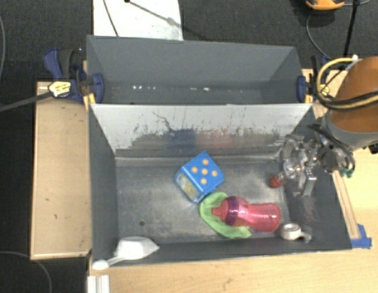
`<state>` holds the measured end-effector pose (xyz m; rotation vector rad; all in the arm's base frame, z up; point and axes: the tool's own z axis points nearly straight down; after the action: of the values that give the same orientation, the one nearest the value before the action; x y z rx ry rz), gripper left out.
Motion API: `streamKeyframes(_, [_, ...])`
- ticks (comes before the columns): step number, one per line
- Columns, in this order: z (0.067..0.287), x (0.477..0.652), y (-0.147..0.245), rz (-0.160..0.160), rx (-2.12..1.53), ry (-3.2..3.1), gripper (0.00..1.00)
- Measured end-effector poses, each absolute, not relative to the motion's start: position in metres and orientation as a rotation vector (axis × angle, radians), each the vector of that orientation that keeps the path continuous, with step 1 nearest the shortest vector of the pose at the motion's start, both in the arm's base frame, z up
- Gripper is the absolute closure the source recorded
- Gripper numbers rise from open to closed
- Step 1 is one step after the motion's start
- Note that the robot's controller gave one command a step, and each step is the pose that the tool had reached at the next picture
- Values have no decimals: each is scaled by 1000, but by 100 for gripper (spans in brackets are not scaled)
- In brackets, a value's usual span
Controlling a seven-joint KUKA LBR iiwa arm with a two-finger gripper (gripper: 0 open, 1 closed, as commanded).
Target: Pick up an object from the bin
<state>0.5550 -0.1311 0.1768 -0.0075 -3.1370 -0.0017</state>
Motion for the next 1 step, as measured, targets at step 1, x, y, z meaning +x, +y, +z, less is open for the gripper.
streamKeyframes(1, [181, 557, -131, 1, -1, -3145, 0])
